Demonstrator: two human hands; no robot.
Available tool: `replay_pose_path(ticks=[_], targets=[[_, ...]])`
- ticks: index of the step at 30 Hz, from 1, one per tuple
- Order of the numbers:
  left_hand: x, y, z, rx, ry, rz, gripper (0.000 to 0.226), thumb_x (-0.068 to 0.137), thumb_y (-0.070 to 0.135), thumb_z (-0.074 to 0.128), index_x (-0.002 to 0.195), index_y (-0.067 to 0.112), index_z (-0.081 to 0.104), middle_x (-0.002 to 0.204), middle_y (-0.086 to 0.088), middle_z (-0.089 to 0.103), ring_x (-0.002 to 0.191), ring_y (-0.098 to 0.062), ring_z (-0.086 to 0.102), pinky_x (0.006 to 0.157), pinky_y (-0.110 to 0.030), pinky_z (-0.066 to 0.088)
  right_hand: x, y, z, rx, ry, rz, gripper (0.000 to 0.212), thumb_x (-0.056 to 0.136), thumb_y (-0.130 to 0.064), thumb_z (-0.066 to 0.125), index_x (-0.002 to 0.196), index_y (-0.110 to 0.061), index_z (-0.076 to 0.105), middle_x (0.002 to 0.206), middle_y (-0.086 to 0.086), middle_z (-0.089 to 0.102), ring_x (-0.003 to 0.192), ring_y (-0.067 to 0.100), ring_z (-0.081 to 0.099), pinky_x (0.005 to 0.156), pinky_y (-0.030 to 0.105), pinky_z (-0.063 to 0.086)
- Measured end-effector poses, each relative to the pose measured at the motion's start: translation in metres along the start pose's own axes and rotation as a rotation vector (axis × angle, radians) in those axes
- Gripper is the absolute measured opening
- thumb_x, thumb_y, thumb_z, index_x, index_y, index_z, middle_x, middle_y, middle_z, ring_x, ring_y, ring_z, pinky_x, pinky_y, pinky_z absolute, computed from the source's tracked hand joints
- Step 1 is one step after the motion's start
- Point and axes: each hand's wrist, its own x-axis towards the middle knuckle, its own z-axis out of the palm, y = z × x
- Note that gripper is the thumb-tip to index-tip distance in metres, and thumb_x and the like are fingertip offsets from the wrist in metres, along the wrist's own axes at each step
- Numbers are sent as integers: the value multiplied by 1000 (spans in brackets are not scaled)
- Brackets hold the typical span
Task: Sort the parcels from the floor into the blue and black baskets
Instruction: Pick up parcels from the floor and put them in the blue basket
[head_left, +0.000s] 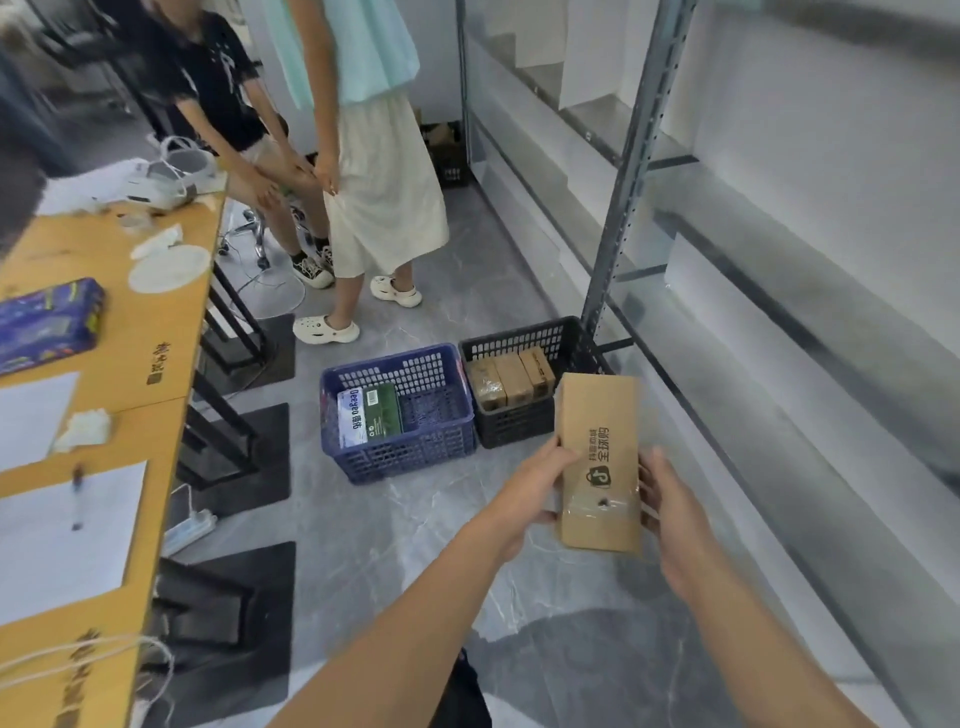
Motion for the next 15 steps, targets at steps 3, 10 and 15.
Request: replay_pose_path(ticks=[3,10,15], targets=[[24,6,-50,-37,24,4,32,109,45,42,138,44,54,129,18,65,122,-7,56,95,-41,47,32,-11,50,-72,-61,22,35,111,-52,32,119,-38,63,120,-8,69,112,9,61,95,39,45],[79,29,-178,-131,114,-58,31,108,41,44,135,40,59,128,13,67,122,-12,58,95,-41,48,104,-39,178,-123,-94,79,36,112,-49,34,113,-39,69,114,-12,73,111,9,64,84,31,48],[116,36,-256,-192,195,-104,29,107,42,48,132,33,60,130,9,67,122,-14,60,95,-42,49,153,-54,257,-146,-137,128,34,113,-46,35,111,-35,67,109,-13,72,106,6,65,83,30,49]])
